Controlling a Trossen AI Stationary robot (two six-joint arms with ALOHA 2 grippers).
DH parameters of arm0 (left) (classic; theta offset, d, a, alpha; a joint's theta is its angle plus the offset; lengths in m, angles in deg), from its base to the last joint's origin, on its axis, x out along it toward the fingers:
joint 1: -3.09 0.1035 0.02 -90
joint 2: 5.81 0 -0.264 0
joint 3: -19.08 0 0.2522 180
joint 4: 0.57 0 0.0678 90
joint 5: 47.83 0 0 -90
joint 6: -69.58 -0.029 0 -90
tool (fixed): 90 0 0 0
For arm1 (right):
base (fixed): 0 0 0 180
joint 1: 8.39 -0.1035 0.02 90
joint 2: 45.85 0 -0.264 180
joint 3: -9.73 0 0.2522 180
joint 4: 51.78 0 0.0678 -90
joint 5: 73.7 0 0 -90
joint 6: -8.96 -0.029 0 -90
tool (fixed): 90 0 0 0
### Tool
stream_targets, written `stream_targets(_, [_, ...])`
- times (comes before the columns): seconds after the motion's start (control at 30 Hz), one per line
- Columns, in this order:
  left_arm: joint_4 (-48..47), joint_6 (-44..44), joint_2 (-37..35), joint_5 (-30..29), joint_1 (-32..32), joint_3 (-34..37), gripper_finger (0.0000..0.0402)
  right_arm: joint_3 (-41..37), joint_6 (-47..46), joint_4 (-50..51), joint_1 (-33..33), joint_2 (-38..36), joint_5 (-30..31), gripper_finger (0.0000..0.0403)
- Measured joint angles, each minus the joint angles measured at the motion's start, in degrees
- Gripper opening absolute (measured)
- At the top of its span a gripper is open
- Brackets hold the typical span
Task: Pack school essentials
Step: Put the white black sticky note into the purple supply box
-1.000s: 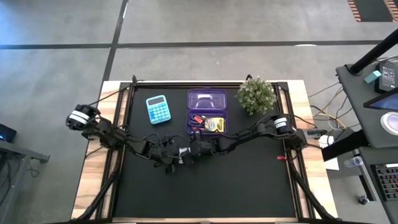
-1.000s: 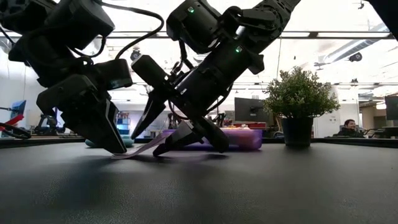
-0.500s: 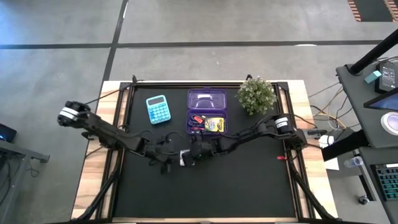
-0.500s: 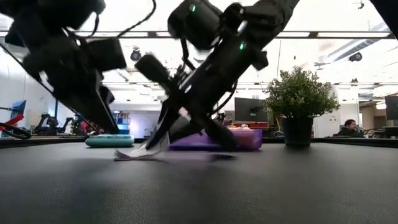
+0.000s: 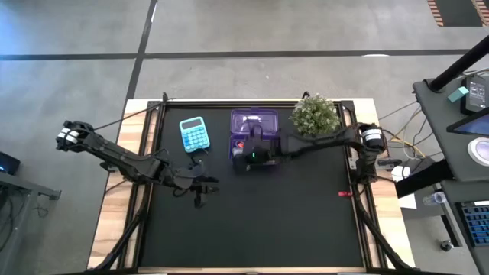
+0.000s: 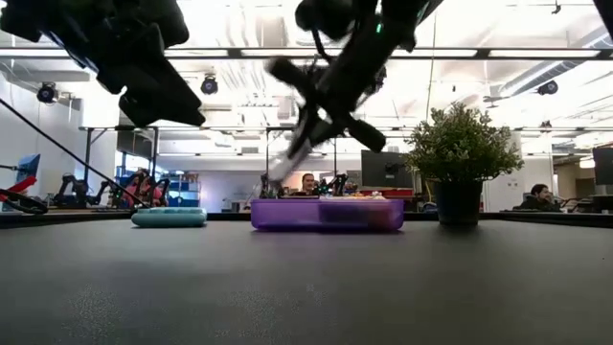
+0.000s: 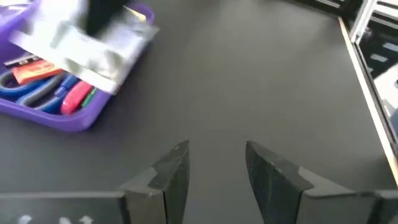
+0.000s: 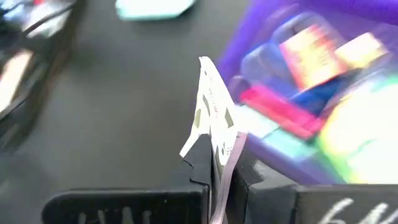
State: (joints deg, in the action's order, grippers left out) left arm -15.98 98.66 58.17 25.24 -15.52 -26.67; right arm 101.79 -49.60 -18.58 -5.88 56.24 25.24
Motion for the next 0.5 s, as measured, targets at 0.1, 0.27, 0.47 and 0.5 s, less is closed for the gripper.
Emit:
stream_targets(0.1, [0.16, -0.02, 0.03, -0.64, 0.36, 0.00, 0.0139, -0.07, 0.75, 0.83, 3.68, -0.03, -0.01, 0.0009])
stream_targets(0.27, [0.21, 0.53, 0.59, -0.75, 0.98, 0.00, 0.0139, -0.18, 1.88, 1.82, 7.05, 1.57, -4.21, 0.0009])
stream_targets(0.47, [0.26, 0.53, 0.35, -2.09, 2.88, 0.00, 0.0139, -0.33, 1.66, -0.02, 7.20, 3.97, -5.52, 0.0009])
stream_targets(0.5, [0.19, 0.52, 0.35, -2.09, 3.26, 0.00, 0.0139, -0.33, 1.70, -0.07, 7.17, 4.37, -5.15, 0.0009])
